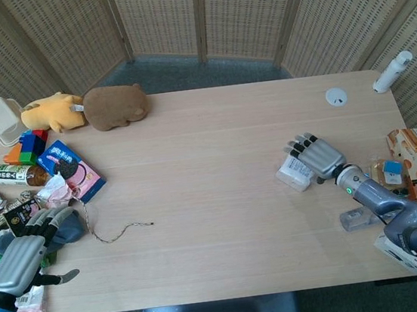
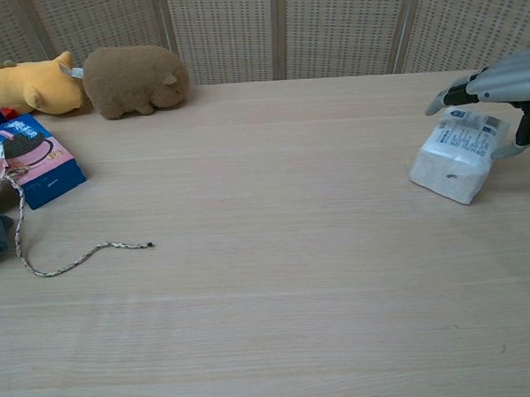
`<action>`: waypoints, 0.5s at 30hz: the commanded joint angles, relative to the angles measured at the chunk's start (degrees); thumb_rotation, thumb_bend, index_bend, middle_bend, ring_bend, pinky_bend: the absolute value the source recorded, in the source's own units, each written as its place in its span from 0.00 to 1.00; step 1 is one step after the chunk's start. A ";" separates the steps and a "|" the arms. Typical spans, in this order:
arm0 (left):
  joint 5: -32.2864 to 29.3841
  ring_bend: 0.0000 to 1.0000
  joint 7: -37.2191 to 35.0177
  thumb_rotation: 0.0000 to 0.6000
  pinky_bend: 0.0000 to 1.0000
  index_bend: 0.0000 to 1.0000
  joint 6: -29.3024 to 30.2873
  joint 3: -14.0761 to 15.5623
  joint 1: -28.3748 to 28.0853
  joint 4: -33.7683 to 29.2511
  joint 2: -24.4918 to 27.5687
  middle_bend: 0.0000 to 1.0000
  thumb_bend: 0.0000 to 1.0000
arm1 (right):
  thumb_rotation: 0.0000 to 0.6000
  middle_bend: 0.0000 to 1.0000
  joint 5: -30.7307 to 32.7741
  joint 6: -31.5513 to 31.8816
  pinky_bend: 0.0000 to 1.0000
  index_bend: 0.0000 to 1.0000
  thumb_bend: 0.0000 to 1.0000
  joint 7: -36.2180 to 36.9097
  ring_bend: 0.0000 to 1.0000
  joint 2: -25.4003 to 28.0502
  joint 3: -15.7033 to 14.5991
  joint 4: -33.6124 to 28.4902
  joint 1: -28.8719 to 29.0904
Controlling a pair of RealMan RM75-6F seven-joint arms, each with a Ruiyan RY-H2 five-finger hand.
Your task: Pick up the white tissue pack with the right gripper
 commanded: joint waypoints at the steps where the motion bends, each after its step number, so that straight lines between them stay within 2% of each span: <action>1: -0.09 0.00 0.25 1.00 0.00 0.00 -0.04 -0.03 -0.04 -0.23 0.03 0.00 0.00 | 1.00 0.00 -0.28 0.00 0.00 0.00 0.28 0.46 0.00 -0.21 -0.42 0.93 -0.20; 15: -0.64 0.00 1.05 1.00 0.00 0.00 0.18 -0.03 0.15 -1.48 0.61 0.00 0.00 | 1.00 0.00 -4.24 -0.17 0.00 0.00 0.28 8.48 0.00 -7.18 -3.02 10.69 0.89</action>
